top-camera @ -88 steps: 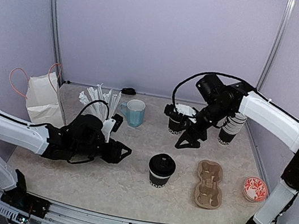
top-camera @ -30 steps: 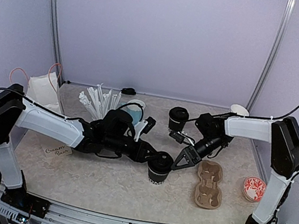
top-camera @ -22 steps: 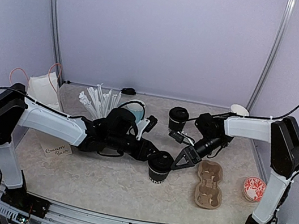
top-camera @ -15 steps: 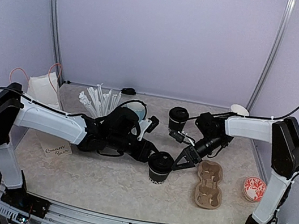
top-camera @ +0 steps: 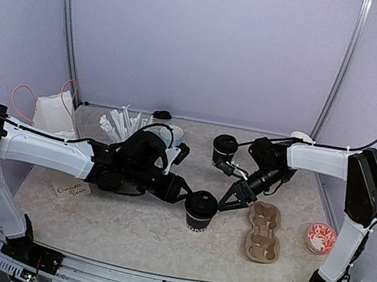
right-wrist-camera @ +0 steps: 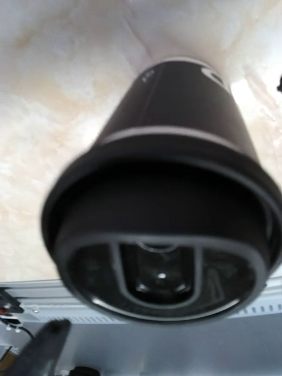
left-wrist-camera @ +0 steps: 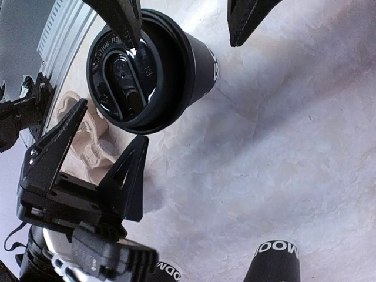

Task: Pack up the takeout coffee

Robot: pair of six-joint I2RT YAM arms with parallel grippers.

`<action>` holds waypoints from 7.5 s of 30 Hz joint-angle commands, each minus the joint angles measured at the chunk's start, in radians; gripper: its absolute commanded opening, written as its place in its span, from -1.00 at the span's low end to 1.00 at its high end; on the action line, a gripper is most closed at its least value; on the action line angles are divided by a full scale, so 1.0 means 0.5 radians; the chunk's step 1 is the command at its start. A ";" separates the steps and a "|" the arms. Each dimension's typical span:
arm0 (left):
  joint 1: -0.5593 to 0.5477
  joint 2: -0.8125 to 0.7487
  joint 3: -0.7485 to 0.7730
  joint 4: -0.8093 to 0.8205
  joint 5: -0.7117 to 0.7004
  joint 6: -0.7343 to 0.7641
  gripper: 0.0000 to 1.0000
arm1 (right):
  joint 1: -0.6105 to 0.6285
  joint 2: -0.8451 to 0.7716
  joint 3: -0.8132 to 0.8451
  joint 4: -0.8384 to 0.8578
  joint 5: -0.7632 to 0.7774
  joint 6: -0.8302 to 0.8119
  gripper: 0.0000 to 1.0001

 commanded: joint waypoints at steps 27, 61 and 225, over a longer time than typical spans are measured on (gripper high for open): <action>0.087 0.083 -0.163 0.242 0.398 -0.503 -0.38 | -0.068 0.129 0.128 0.020 -0.014 0.084 -0.04; 0.120 0.372 0.297 -0.191 -0.003 0.009 -0.30 | 0.013 0.017 -0.093 -0.021 -0.045 0.012 0.06; 0.160 -0.399 0.309 0.114 -0.731 0.357 0.83 | 0.430 0.175 0.657 0.201 0.726 -0.340 0.59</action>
